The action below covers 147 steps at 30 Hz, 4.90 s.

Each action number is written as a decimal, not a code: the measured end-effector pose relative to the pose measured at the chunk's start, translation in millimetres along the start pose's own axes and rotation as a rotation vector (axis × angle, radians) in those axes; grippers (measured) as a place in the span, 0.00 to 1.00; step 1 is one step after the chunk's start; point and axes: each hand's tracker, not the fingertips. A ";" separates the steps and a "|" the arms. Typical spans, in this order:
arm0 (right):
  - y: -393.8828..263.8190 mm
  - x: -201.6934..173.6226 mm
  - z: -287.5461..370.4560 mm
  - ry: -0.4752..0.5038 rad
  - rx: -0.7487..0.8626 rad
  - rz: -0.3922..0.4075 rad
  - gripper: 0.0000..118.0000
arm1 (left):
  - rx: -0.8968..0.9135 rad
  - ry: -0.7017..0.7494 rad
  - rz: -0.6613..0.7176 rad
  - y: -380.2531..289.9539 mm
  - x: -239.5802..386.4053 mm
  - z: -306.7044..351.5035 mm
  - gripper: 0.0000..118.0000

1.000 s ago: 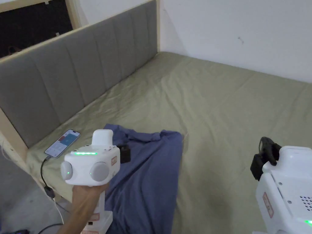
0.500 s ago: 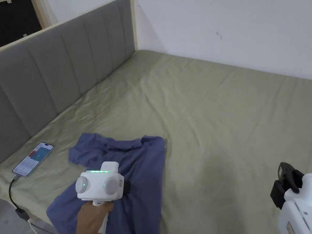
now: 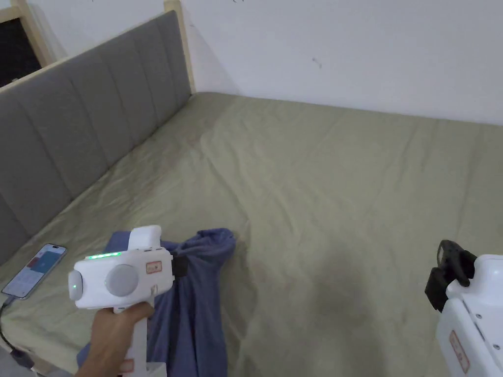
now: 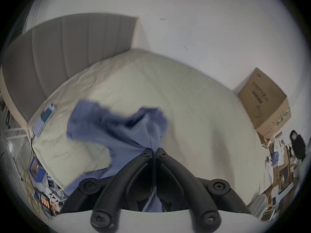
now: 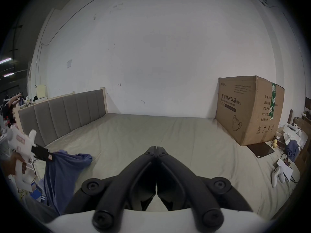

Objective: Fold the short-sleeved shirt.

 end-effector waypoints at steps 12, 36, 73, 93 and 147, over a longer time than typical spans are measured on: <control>8.0 75.5 55.3 -0.115 0.089 -0.013 0.00 | 0.174 -0.331 -0.195 61.0 187.8 71.5 0.02; -23.8 183.5 120.0 -0.380 0.044 0.003 0.00 | -0.306 -0.374 -0.516 -123.6 377.5 -106.6 0.02; 40.6 113.1 99.0 -0.249 0.169 0.002 0.00 | 0.676 -0.084 -0.371 -41.3 211.6 98.8 0.13; 31.2 104.7 90.4 -0.229 0.145 0.012 0.00 | 0.247 -0.140 -0.173 -52.8 176.9 48.7 0.00; -142.6 174.9 -210.2 -0.091 -0.823 -0.100 0.24 | -0.283 -0.212 -0.022 -136.5 141.5 -57.2 0.03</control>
